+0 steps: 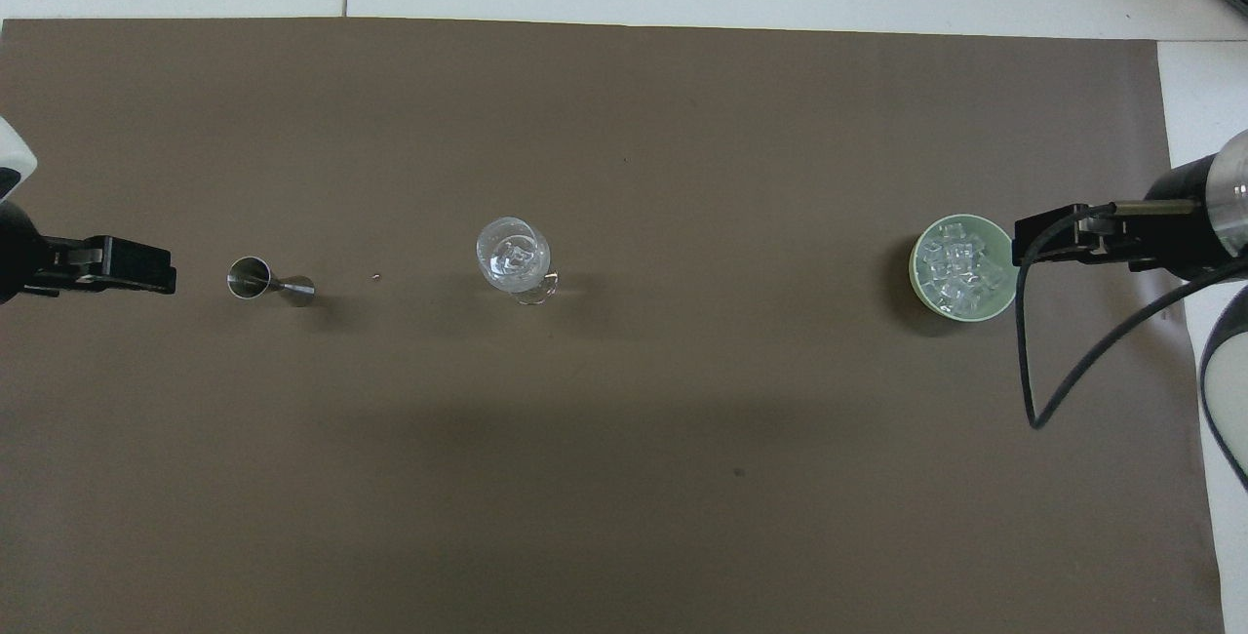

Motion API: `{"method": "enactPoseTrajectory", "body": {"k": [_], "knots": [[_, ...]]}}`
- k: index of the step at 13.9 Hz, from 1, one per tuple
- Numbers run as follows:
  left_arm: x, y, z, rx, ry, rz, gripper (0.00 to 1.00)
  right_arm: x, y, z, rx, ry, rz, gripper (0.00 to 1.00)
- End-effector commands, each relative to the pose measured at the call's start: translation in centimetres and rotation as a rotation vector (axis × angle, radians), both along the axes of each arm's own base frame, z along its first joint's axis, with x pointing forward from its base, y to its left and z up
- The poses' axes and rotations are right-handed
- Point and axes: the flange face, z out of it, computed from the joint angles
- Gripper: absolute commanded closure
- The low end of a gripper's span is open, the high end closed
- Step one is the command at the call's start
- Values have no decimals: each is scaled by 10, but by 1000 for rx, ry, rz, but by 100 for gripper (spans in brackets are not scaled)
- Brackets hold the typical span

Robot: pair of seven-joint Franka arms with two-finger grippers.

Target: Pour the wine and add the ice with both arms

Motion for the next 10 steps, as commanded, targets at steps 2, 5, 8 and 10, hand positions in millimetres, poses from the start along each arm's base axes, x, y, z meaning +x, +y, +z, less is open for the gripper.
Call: {"method": "enactPoseTrajectory", "body": {"k": [2, 5, 8, 10], "knots": [[-8, 7, 2, 15, 5, 3, 0, -8, 0, -13, -19, 9, 27, 0], [-8, 6, 2, 15, 5, 1, 0, -9, 4, -13, -19, 2, 35, 0], [-8, 7, 2, 15, 5, 3, 0, -9, 2, -14, -18, 3, 30, 0], [-8, 7, 2, 15, 5, 3, 0, -9, 2, -14, -18, 3, 30, 0]]}}
